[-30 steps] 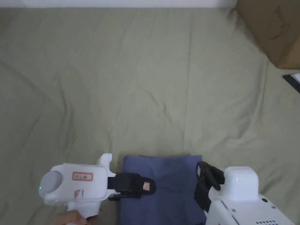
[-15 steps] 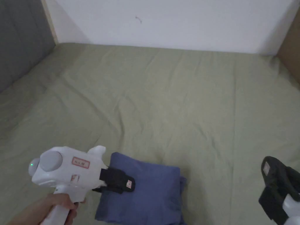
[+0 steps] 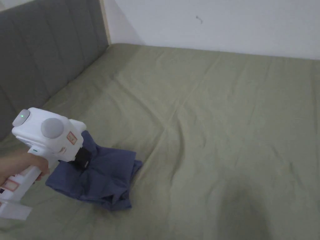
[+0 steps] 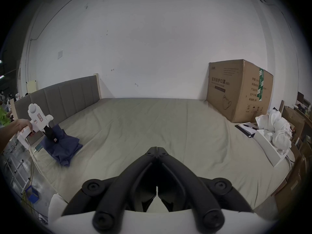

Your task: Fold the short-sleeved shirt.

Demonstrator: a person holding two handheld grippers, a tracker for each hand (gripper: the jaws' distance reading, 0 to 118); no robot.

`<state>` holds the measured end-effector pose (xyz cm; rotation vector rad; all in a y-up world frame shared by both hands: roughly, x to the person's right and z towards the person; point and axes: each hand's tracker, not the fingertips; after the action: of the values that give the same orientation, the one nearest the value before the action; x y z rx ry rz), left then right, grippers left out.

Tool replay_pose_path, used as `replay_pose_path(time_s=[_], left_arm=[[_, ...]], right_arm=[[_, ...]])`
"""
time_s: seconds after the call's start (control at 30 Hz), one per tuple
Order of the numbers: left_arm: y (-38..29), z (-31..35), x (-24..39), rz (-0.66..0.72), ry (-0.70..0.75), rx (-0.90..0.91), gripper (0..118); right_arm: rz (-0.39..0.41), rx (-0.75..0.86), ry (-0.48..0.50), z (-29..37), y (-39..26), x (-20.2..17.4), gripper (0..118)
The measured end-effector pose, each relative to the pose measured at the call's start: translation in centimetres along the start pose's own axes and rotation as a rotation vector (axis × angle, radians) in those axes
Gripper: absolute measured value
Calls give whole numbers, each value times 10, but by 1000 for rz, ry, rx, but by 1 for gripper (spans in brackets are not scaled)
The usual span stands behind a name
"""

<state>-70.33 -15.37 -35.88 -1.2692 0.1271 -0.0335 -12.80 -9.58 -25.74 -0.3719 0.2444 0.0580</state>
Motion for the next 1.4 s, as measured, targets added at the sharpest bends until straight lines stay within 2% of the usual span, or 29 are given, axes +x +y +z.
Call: replay_pose_path(time_s=[0.03, 0.07, 0.1, 0.13, 0.17, 0.2, 0.3, 0.4, 0.47, 0.5, 0.53, 0.57, 0.6, 0.67, 0.73, 0.77, 0.87, 1.03, 1.13, 1.2, 1.27, 1.33, 1.4], left_arm=[[-3, 1, -4, 25, 22, 32, 37], [-6, 1, -8, 56, 46, 69, 50], [-8, 0, -11, 59, 72, 81, 69], [-11, 1, -13, 71, 94, 92, 96], [-14, 2, -15, 91, 101, 99, 111], [-16, 5, -15, 103, 98, 90, 116], [-28, 21, -13, 151, 37, 155, 116], [-42, 45, 3, 179, -34, 201, 108], [-51, 63, 23, 193, -66, 253, 73], [-55, 70, 32, 197, -67, 280, 47], [-60, 78, 45, 192, -57, 320, 8], [-67, 88, 62, 207, -42, 379, 0], [-73, 96, 75, 219, -39, 440, 0], [-90, 119, 99, 305, -149, 597, 0], [-100, 138, 126, 310, -236, 617, 0], [-105, 147, 143, 286, -236, 658, 0], [-113, 172, 191, 224, -116, 722, 0], [-117, 187, 265, 245, -59, 845, 0], [-123, 197, 305, 212, -57, 912, 0], [-125, 203, 331, 194, -36, 940, 0], [-131, 218, 343, 179, -109, 984, 0], [-130, 230, 352, 165, -161, 989, 0], [-129, 239, 358, 152, -96, 1018, 0]], right_arm=[[5, -6, 10, -2, 0, -1, 0], [11, -10, 18, -3, 0, -3, 0], [18, -15, 22, -4, 0, -4, 0], [26, -19, 26, -6, 0, -6, 0], [32, -25, 34, -8, -1, -7, 0], [33, -30, 39, -8, -1, -8, 0], [38, -38, 59, -8, -2, -9, 0], [47, -40, 74, -6, -2, -9, 0], [40, -39, 79, -3, -2, -8, 0], [35, -36, 82, -1, -3, -6, 0], [32, -34, 82, 1, -3, -5, 0], [30, -31, 81, 3, -3, -3, 0], [29, -28, 84, 5, -3, -1, 0], [30, -22, 79, 9, -2, 4, 0], [19, -9, 77, 14, 0, 11, 0], [10, 5, 78, 17, 1, 15, 0], [10, 42, 68, 25, 5, 25, 0], [-17, 86, 71, 35, 17, 42, 0], [-32, 117, 71, 41, 26, 52, 0], [-9, 145, 59, 47, 32, 58, 0], [10, 168, 42, 55, 37, 63, 0], [-5, 184, 44, 63, 42, 71, 0], [-51, 177, 56, 70, 50, 77, 0]])
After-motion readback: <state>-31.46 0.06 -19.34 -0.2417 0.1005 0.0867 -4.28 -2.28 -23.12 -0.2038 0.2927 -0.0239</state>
